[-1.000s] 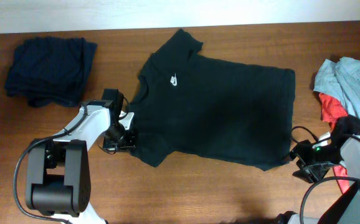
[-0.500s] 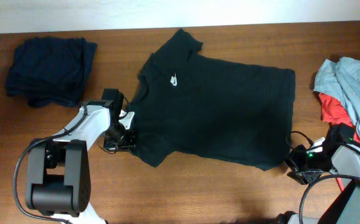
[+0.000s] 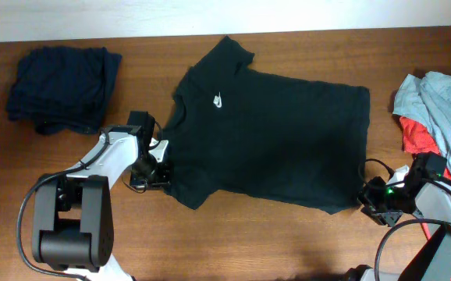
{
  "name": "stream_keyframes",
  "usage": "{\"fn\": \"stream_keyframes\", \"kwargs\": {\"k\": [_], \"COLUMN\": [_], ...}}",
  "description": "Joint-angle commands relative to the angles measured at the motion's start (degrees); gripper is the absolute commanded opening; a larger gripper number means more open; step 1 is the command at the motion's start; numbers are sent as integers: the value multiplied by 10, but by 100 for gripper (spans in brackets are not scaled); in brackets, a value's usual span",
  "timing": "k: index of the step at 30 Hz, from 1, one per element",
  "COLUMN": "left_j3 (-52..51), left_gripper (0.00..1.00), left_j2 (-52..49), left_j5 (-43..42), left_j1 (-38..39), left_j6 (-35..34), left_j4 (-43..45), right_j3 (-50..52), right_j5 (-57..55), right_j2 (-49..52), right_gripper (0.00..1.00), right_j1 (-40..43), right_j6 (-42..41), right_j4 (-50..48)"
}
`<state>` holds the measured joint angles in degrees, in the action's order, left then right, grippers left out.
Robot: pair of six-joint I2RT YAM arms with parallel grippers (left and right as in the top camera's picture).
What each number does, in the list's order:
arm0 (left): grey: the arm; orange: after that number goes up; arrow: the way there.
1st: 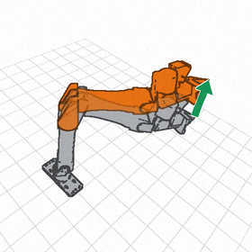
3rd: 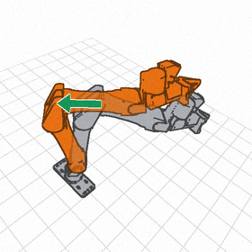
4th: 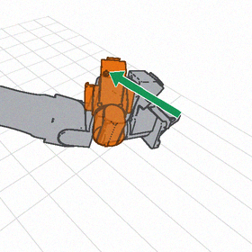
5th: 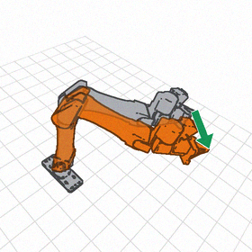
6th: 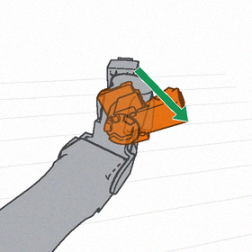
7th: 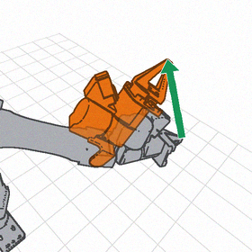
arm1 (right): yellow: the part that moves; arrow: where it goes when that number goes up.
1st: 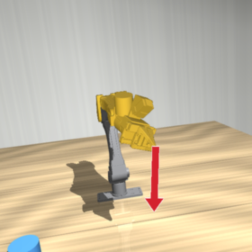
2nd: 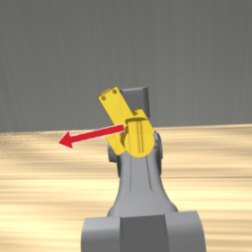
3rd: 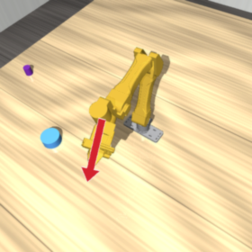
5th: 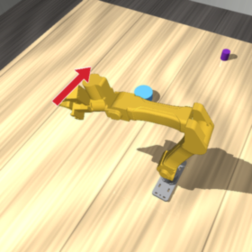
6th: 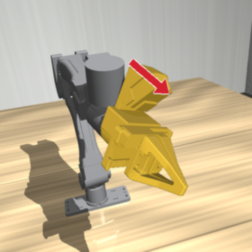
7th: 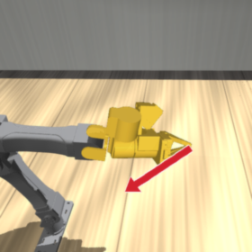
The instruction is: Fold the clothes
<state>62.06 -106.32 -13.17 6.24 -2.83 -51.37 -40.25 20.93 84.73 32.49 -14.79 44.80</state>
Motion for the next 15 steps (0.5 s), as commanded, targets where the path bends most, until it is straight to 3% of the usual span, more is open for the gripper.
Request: {"fn": "stream_keyframes", "kwargs": {"k": [1, 11, 15], "left_j3": [7, 7, 7], "left_gripper": [1, 1, 1], "left_j2": [-6, -6, -6], "left_j5": [-10, -10, -10], "left_j1": [-3, -3, -3], "left_j6": [-4, -4, -4], "left_j4": [2, 2, 3], "right_j3": [7, 43, 43], "right_j5": [7, 9, 12], "right_j2": [-10, -10, -10], "right_gripper": [44, 43, 29], "right_j1": [2, -30, -41], "right_j6": [2, -25, -29], "right_j4": [-10, -81, -89]}}
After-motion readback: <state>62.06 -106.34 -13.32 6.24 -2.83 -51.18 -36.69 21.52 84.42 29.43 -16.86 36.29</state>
